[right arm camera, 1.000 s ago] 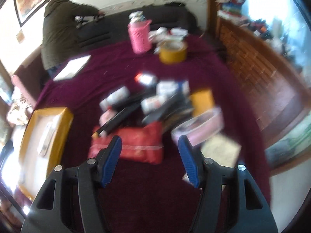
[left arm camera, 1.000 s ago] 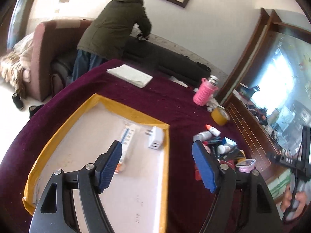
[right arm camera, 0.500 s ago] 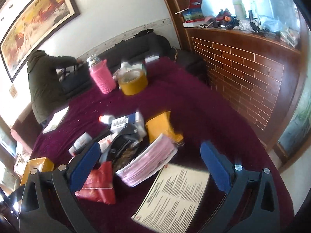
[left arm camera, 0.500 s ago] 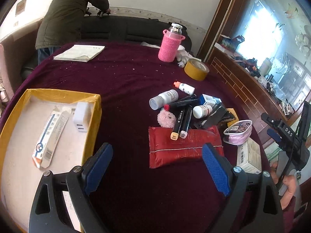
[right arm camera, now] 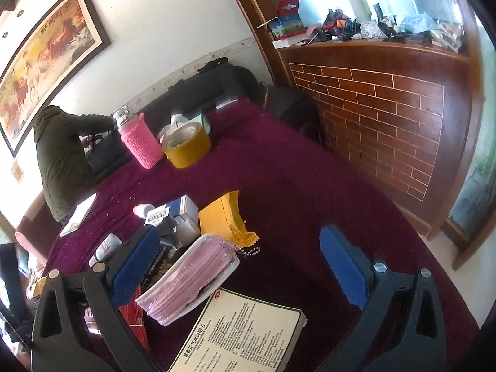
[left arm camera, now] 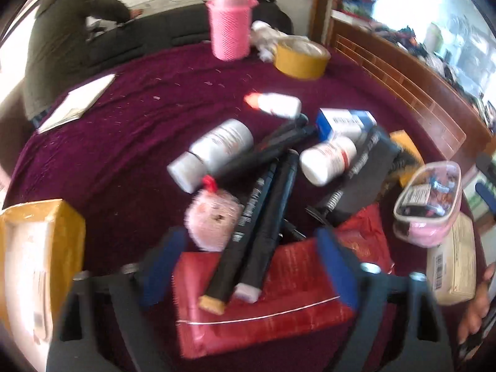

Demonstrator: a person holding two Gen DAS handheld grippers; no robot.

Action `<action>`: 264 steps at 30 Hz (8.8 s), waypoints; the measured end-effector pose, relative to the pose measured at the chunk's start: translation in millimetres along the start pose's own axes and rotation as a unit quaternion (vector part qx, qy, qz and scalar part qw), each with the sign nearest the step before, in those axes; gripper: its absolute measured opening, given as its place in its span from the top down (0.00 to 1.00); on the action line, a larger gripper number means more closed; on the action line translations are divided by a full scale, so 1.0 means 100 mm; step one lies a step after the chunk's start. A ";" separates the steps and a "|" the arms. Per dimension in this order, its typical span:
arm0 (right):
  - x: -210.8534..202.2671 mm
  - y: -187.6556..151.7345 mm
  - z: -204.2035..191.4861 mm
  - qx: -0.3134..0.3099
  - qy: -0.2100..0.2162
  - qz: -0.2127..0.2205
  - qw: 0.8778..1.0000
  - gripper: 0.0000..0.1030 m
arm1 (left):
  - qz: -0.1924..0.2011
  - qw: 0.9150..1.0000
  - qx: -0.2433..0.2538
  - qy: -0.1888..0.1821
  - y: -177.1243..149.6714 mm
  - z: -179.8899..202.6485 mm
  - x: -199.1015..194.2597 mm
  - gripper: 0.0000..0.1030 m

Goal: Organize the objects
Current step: 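Grasp the two black markers with the left gripper, then carry one black marker with the left gripper while the right gripper grasps the other marker, then place the black markers into the yellow box with both grippers, then grasp the red snack packet with the left gripper and lift it, then carry the red packet to the yellow box with the left gripper while the right gripper grasps the pink pouch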

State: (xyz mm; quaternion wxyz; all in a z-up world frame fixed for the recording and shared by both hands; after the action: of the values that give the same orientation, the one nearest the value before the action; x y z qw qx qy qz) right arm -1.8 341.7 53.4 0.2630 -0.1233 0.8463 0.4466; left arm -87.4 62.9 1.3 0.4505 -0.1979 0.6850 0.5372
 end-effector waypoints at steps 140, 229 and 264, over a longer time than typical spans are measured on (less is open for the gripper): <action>0.20 -1.96 -3.62 -0.207 0.150 -0.264 0.930 0.69 | 0.108 0.961 -0.253 0.011 -1.36 -2.67 -1.48 0.46; -0.10 -0.05 0.13 0.069 0.016 -0.081 0.994 0.00 | 0.140 0.987 -0.037 -0.062 -1.52 -0.47 -1.84 0.59; -0.55 -0.57 -2.05 -0.131 0.153 -0.203 0.958 0.69 | 0.163 0.971 -0.167 0.051 -1.91 -2.12 -2.29 0.58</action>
State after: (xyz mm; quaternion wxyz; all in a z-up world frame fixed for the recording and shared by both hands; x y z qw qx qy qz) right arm 0.9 138.9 139.6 0.1972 -0.3922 0.7677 0.4668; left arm 89.2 -245.8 88.0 0.2816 -0.1829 0.6308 0.6995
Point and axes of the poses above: each gripper's, at about its wrist camera, not at the fingertips, and x roughly the way its jaws point, z to its right, y to its top, the point moved 4 cm from there along x, roughly the way its jaws point, and after that the axes turned 6 degrees about x, right-handed, at the moved point
